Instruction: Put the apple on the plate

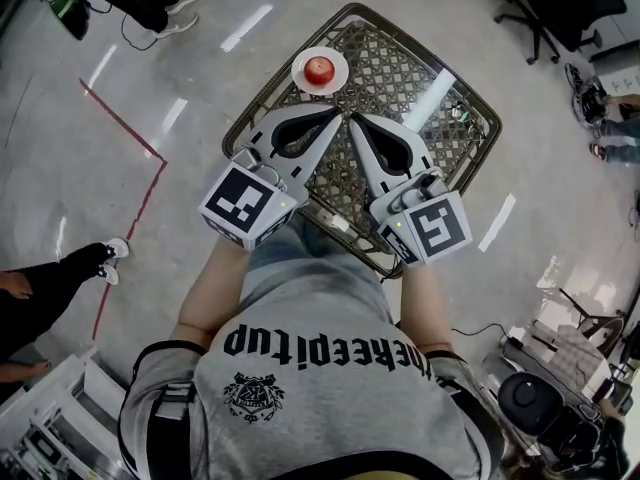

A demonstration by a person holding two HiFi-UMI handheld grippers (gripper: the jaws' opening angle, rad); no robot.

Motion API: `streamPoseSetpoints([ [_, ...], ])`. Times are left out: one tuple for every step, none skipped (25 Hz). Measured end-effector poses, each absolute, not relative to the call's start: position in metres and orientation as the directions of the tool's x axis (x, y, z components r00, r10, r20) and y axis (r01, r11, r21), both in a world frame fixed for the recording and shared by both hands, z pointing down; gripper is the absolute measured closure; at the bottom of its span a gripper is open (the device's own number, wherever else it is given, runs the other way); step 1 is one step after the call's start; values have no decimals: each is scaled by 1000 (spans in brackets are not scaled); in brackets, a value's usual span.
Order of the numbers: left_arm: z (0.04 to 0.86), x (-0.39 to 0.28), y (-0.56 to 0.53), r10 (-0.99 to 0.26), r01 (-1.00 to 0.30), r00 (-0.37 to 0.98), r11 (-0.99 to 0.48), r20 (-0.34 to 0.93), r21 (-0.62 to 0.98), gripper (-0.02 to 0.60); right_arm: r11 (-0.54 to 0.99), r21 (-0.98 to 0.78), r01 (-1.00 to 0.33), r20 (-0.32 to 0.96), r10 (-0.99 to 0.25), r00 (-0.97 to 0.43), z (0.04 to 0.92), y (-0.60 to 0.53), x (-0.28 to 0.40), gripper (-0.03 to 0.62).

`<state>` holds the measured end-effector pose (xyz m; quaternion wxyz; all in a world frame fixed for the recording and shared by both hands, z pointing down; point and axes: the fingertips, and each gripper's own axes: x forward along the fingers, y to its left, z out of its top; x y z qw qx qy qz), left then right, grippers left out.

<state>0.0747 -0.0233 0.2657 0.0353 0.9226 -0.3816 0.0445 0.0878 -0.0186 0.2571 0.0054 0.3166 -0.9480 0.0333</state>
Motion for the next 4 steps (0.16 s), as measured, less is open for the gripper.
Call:
streamPoseSetpoints([
  [267,74,-23,-703,-709,703,-705,109,30,568,798,-59,-600,32,-599,-800,258,-18,87,605],
  [267,73,-22,-704,-710,702,-703,109,29,569,799,-59,-598,33,-598,-801,259,-17,86,605],
  [267,73,-21,-705,-712,700,-702,110,29,569,800,-60,-597,33,-597,-802,259,-16,86,605],
  [267,73,-20,-706,-713,699,-701,111,29,569,800,-60,-596,34,-595,-803,258,-14,86,605],
])
